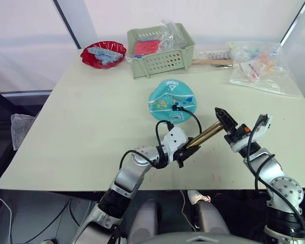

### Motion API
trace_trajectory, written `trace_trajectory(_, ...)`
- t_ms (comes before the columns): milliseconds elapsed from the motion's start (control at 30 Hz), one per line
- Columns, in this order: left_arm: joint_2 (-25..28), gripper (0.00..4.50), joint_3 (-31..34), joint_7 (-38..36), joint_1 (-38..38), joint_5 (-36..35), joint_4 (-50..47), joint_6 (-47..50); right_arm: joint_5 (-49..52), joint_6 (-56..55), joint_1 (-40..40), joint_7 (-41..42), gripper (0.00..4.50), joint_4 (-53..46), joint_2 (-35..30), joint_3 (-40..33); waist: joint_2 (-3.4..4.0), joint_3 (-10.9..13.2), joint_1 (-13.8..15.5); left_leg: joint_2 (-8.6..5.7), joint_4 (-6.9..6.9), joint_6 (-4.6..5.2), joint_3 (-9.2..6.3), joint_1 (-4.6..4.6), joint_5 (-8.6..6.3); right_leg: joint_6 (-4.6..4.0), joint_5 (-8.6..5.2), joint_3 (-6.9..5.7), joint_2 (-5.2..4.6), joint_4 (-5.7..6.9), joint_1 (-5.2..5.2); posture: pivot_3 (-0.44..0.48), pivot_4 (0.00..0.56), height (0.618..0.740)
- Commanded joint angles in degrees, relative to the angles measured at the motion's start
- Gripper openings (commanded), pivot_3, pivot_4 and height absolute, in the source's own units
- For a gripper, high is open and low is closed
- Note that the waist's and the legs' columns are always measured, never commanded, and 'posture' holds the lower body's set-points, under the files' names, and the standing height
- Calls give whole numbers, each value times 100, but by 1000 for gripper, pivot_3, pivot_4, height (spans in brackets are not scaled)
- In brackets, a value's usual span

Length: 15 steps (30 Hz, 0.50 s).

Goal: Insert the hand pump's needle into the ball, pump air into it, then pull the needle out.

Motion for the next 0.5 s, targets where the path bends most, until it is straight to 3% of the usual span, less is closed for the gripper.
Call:
trace_trajectory(33,-26,985,54,-29,7,-70,-204,-100,219,-114,-111,-27,4500,-127,15,-139,0,0,0,0,0,0,0,0,0,0,0,0,0,0,0,0,150,736)
trace_trajectory(400,-24,985,34,-42,21,-74,-186,-100,234,-76,-60,62,4500,-223,-38,-20,0,0,0,0,-2,0,1,-1,0,0,0,1,0,0,-3,0,150,736)
trace_trajectory(433,-26,985,32,-40,29,-75,-189,-96,225,-90,-60,62,4000,-219,-40,-23,0,0,0,0,-2,0,1,-1,0,0,0,1,0,0,-3,0,150,736)
trace_trajectory(500,-26,985,29,-37,38,-77,-192,-89,223,-115,-66,56,3735,-203,-40,-46,0,0,-1,0,-2,0,0,-1,0,-1,-1,1,0,0,-3,0,150,736)
